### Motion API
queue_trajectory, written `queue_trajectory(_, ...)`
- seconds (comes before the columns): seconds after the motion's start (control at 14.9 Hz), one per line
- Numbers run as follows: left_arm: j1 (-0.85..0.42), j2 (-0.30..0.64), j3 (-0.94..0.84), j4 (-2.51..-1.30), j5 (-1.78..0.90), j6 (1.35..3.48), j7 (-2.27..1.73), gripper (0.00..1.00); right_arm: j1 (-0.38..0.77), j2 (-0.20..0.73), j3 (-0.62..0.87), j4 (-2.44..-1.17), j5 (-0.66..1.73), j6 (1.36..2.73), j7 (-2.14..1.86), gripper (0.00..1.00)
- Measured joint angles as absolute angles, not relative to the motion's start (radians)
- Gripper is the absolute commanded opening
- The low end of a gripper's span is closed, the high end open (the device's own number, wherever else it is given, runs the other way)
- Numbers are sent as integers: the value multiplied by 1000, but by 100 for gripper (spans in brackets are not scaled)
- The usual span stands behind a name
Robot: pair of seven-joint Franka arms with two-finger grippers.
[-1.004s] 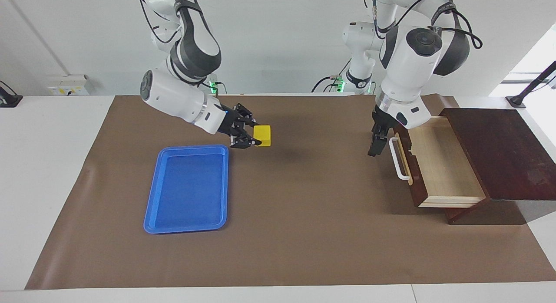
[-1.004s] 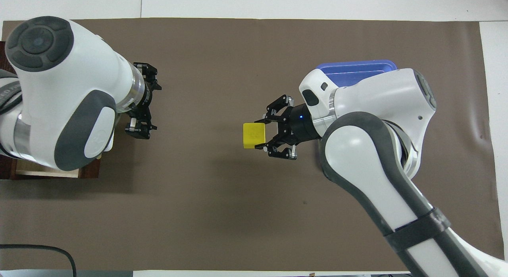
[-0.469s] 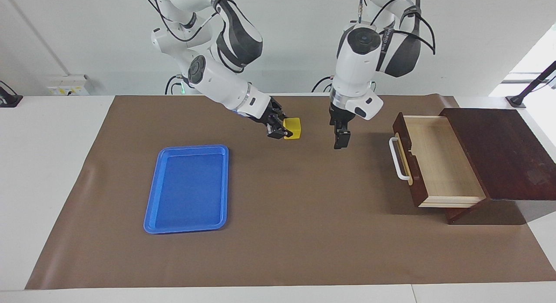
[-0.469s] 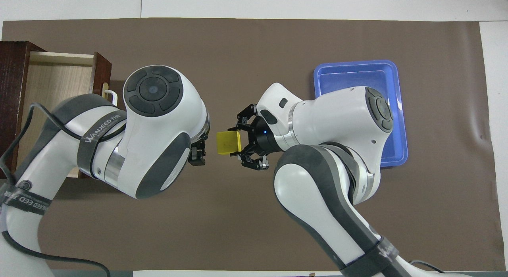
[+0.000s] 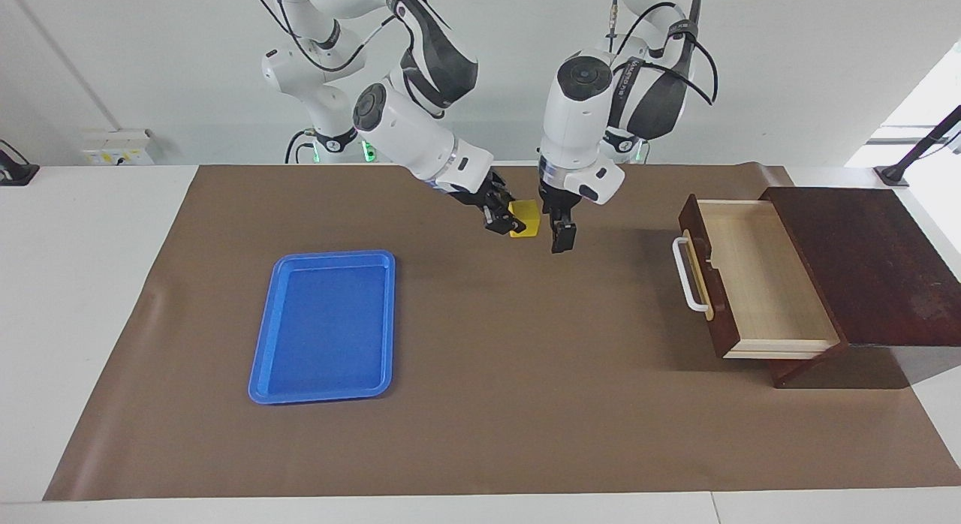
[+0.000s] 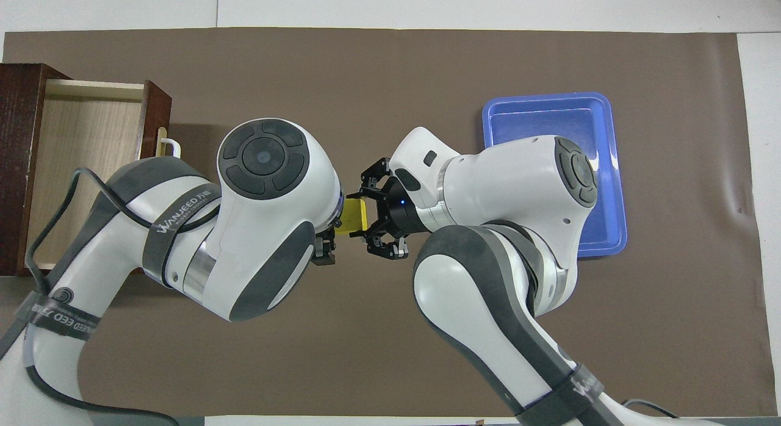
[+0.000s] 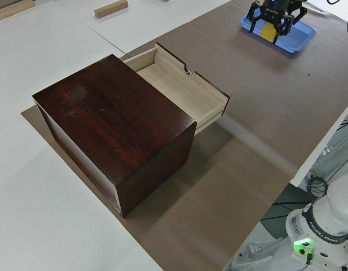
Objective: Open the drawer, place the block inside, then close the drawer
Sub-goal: 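Grasp the yellow block from the right gripper with the left gripper, then carry the block into the drawer with the left gripper while the right gripper withdraws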
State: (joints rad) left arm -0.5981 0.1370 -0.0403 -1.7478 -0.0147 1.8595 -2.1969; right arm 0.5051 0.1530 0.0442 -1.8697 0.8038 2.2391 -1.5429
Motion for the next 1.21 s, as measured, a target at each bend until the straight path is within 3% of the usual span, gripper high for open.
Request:
queue_trajectory(0.07, -605, 137, -41, -1749, -23, 1860, -2198, 100, 505, 153, 44, -1870, 804, 2239, -1543, 0)
queue_trajectory(0.13, -610, 137, -41, -1749, -26, 1860, -2199, 86, 505, 153, 44, -1870, 804, 2239, -1543, 0)
queue_trajectory(0.2, -614, 136, -41, -1749, -28, 1860, -2201, 56, 505, 154, 44, -1869, 804, 2239, -1543, 0)
queue_trajectory(0.4, -616, 136, -38, -1749, -28, 1880, -2216, 0, 505, 154, 44, -1869, 804, 2235, -1543, 0)
queue_trajectory(0.8, -616, 136, -36, -1752, -28, 1894, -2217, 0, 505, 155, 43, -1868, 803, 2235, -1538, 0)
queue_trajectory(0.94, -616, 135, -36, -1752, -28, 1894, -2217, 0, 505, 155, 43, -1867, 803, 2235, -1537, 100)
queue_trajectory(1.21, -616, 133, -32, -1752, -29, 1894, -2230, 0, 504, 155, 41, -1864, 804, 2236, -1505, 100)
